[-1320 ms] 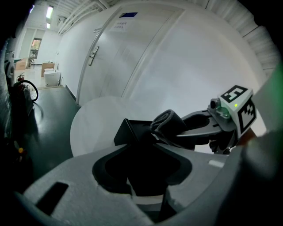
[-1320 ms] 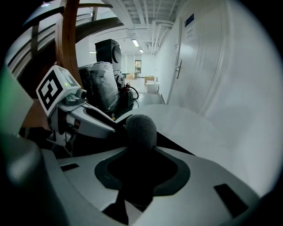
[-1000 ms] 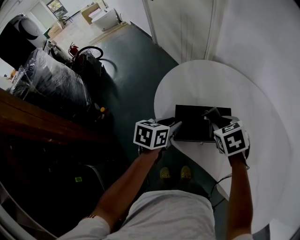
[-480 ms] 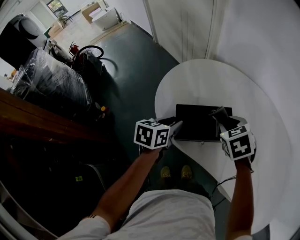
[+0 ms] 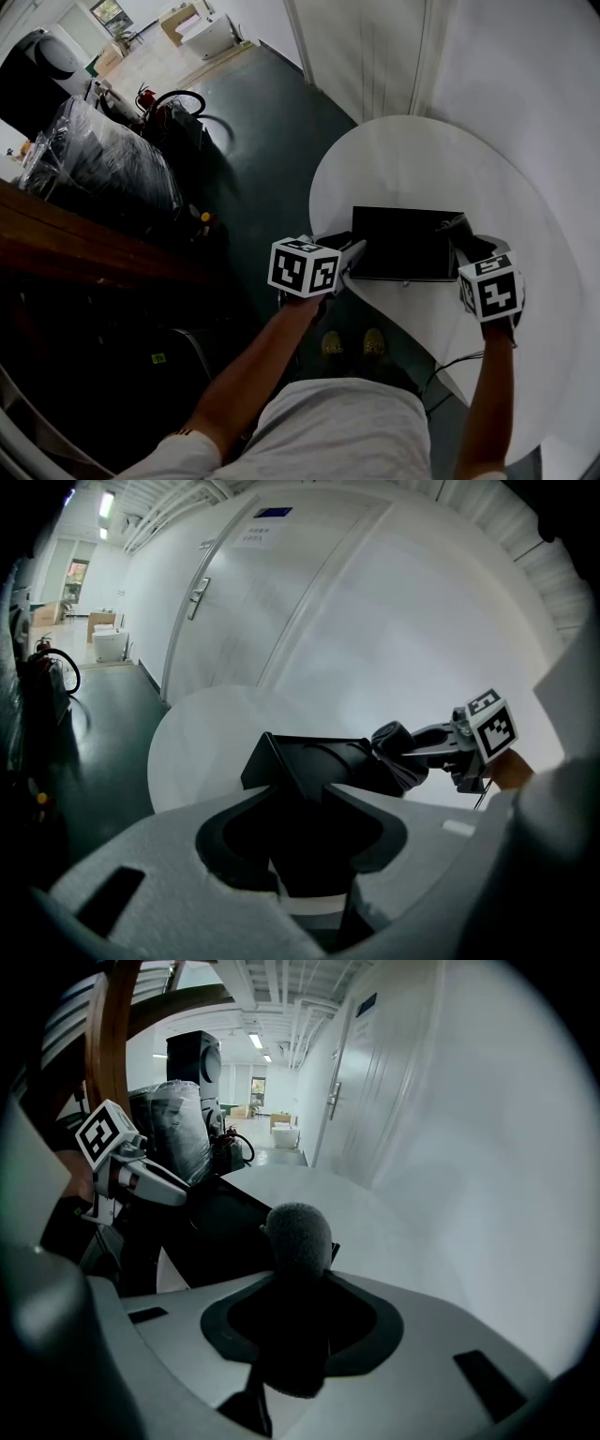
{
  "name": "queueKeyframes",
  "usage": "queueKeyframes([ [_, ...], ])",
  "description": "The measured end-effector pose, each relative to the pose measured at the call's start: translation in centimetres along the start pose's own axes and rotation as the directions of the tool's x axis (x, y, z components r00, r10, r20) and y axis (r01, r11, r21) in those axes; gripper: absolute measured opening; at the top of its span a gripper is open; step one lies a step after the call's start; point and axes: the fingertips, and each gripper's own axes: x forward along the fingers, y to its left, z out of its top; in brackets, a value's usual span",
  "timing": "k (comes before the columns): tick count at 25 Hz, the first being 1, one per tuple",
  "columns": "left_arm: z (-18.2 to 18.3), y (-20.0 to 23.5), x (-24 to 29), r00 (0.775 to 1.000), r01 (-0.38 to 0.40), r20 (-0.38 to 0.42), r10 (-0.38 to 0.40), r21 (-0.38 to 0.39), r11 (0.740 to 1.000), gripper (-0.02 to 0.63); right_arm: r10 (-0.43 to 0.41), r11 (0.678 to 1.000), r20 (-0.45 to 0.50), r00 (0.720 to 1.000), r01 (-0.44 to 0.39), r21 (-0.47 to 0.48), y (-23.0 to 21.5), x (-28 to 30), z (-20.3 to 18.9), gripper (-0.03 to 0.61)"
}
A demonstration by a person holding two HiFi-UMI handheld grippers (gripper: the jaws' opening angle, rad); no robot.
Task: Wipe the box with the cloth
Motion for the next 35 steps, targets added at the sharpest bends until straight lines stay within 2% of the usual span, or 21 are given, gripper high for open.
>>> queueKeyframes([
  [3,-0.1,0.0,0.0,1.000,0.000,-0.002,0.000,0.002,1.000,0.155,0.019,1.000,0.048,0.999,-0.020,0.022,1.0,-0.8,1.0,0.109],
  [7,-0.1,-0.1,0.0,1.000,0.001,-0.001,-0.001,0.002,1.000,0.155,0.111,0.989,0.174,0.978,-0.126,0.076,4.0,-2.5,4.5,0.109],
  [10,-0.1,-0.2,-0.1,1.000,-0.001,-0.003,0.001,0.002,1.000,0.155,0.174,0.979,0.221,0.960,-0.193,0.067,6.8,-2.8,6.7,0.109],
  [15,0.0,-0.2,0.0,1.000,-0.003,-0.003,0.003,0.002,1.000,0.155,0.251,0.965,0.198,0.948,-0.260,0.022,11.6,-1.3,7.8,0.109],
  [20,-0.1,-0.1,-0.1,1.000,-0.005,-0.002,0.005,0.001,1.000,0.155,0.275,0.959,0.158,0.948,-0.283,0.024,14.0,0.5,7.2,0.109],
  [24,-0.1,0.0,-0.1,1.000,-0.008,0.000,0.008,0.000,1.000,0.155,0.294,0.952,0.144,0.945,-0.303,0.046,14.9,1.5,6.7,0.109],
  [28,-0.1,0.0,0.0,1.000,-0.011,0.000,0.011,0.001,1.000,0.155,0.289,0.956,0.123,0.949,-0.292,0.005,15.4,1.9,6.4,0.109],
  [35,-0.1,-0.1,0.0,1.000,-0.009,0.000,0.009,0.002,1.000,0.155,0.236,0.972,0.074,0.969,-0.234,-0.033,12.7,1.5,4.8,0.109],
])
